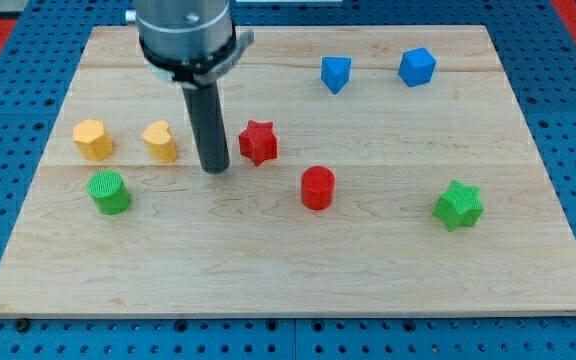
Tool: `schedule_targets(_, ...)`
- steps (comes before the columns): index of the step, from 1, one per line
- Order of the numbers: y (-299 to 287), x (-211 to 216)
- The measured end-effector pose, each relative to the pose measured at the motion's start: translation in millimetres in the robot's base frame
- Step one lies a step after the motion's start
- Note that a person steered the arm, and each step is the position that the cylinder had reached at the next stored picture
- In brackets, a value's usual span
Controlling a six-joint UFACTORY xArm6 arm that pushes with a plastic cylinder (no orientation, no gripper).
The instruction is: Separate green circle from yellow heart
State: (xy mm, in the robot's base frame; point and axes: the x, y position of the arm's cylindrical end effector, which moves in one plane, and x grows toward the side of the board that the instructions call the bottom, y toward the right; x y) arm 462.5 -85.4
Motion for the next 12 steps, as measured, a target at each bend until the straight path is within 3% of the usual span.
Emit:
schedule_targets(1, -10.0, 47.5)
schedule_targets(2, -43.0, 68.9)
schedule_targets(4, -153.6, 69.0)
schedule_targets(5, -137.2, 49.4)
schedule_targets(7, -46.8, 23.5)
schedule_targets(8, -42.7, 14.1)
schedule_targets(9, -60.1, 34.7)
schedule_targets(10, -102.3, 27.7)
schedule_targets(12, -51.6, -5.1)
